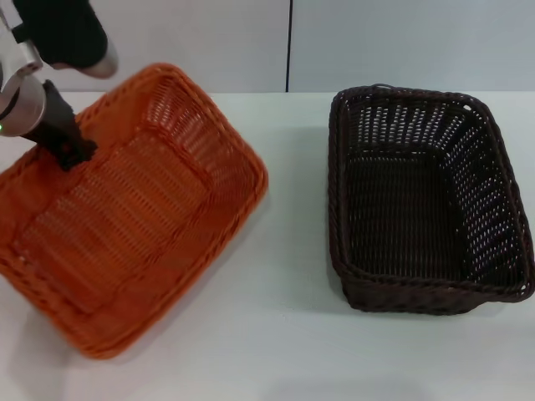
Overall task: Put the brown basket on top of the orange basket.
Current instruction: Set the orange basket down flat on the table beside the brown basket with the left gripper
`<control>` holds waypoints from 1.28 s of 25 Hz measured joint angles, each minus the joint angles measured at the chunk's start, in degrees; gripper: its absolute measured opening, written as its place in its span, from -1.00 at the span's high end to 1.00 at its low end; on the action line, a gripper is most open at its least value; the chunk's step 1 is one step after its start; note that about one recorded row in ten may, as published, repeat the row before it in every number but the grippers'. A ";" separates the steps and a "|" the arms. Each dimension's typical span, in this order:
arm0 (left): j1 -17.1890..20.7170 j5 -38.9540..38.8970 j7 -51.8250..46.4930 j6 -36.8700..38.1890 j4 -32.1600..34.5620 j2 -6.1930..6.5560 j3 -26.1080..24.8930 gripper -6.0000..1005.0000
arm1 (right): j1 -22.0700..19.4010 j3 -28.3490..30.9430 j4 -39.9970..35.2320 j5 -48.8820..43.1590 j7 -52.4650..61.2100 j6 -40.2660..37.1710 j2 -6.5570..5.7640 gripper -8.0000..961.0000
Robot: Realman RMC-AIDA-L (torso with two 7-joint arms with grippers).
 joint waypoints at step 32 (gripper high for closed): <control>-10.52 -9.18 28.10 -16.07 6.35 -0.10 -5.57 0.70 | -0.46 -0.09 -1.41 -0.53 0.02 -3.32 0.17 -0.64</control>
